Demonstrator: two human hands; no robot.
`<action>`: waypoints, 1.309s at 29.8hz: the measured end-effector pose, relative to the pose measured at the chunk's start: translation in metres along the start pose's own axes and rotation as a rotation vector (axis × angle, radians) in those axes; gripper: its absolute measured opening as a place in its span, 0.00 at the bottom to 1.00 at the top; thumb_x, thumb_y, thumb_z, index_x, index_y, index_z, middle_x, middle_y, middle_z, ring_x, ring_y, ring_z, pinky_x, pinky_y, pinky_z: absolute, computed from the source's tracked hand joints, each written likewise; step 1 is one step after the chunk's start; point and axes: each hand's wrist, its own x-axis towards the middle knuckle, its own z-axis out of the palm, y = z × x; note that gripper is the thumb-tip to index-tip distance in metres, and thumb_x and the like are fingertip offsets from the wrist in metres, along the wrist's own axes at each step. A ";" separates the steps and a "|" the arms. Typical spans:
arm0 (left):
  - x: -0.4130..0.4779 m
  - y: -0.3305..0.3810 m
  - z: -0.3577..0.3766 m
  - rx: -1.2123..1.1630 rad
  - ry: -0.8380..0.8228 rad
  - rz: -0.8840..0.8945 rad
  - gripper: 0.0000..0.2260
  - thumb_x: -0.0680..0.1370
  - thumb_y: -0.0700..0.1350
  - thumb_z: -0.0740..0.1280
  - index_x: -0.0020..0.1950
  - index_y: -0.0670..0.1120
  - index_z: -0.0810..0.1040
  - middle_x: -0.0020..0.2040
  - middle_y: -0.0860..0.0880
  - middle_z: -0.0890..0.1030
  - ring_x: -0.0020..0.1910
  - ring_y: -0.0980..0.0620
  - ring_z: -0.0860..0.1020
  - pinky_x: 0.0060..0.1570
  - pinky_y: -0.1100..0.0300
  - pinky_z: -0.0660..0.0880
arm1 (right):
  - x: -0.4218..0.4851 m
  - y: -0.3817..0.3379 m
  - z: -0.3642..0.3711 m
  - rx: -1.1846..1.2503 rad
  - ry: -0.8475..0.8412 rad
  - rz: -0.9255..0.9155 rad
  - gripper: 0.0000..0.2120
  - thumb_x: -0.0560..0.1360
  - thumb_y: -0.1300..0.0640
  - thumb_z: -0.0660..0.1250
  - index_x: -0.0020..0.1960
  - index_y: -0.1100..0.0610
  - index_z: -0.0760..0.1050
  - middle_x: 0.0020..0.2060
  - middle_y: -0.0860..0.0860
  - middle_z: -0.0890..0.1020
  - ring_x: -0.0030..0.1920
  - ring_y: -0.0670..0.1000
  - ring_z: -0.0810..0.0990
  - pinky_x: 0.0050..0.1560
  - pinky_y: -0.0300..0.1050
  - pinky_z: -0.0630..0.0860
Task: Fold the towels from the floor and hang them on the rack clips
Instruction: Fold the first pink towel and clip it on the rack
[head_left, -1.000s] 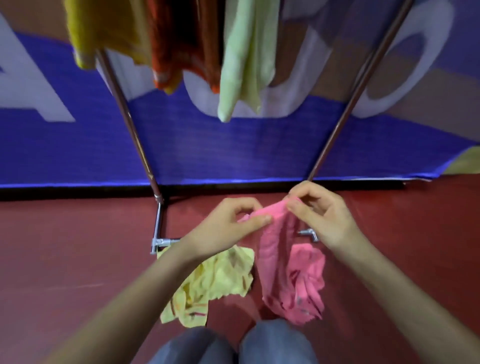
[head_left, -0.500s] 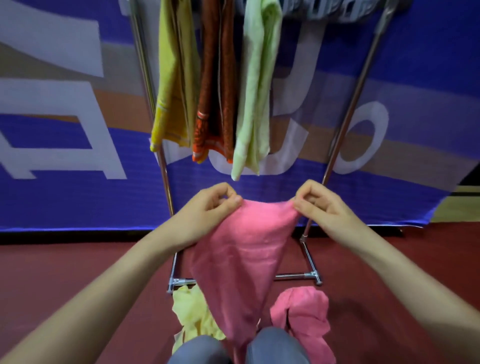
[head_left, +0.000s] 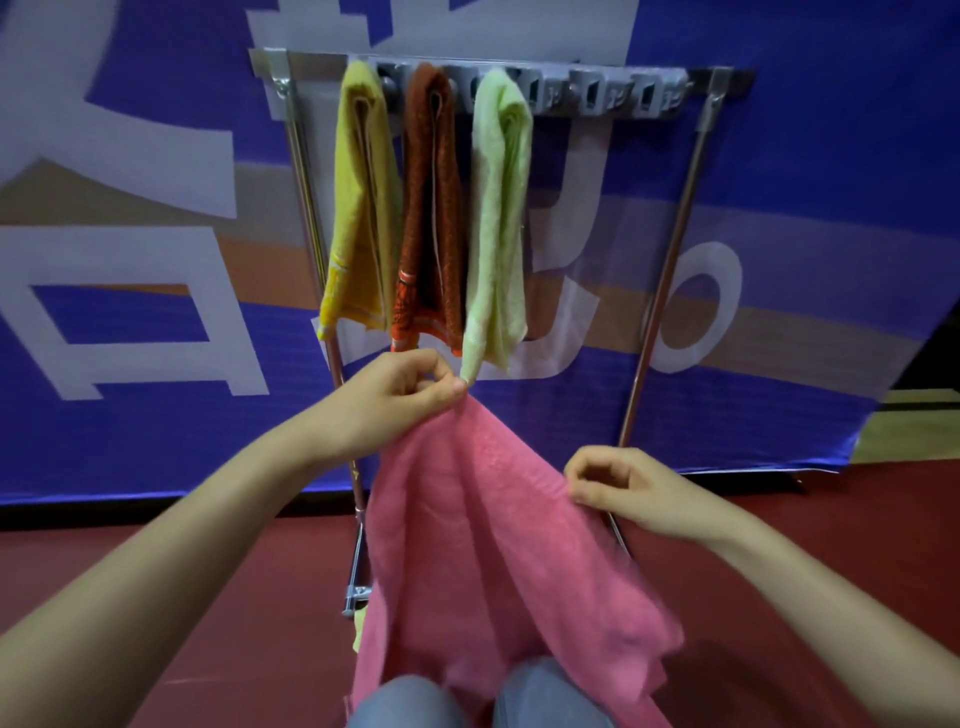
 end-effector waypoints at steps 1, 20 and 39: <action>-0.001 0.000 0.001 0.001 0.001 -0.007 0.08 0.76 0.44 0.61 0.38 0.45 0.72 0.29 0.48 0.66 0.26 0.59 0.64 0.24 0.69 0.61 | 0.000 0.003 0.003 0.008 0.039 -0.007 0.04 0.72 0.55 0.63 0.39 0.53 0.72 0.34 0.44 0.75 0.37 0.41 0.72 0.42 0.33 0.69; -0.028 -0.025 -0.024 0.118 -0.063 -0.260 0.07 0.73 0.44 0.67 0.38 0.45 0.83 0.34 0.52 0.84 0.36 0.58 0.81 0.36 0.69 0.76 | -0.013 0.045 0.000 -0.068 -0.061 0.134 0.19 0.69 0.41 0.67 0.27 0.51 0.65 0.22 0.41 0.65 0.27 0.38 0.62 0.30 0.32 0.59; -0.036 -0.053 0.044 -0.116 0.078 -0.530 0.08 0.73 0.41 0.67 0.39 0.38 0.82 0.24 0.50 0.74 0.19 0.60 0.68 0.21 0.69 0.65 | 0.003 0.034 0.030 0.142 0.258 0.305 0.17 0.73 0.57 0.66 0.27 0.55 0.68 0.21 0.43 0.65 0.24 0.41 0.61 0.27 0.38 0.57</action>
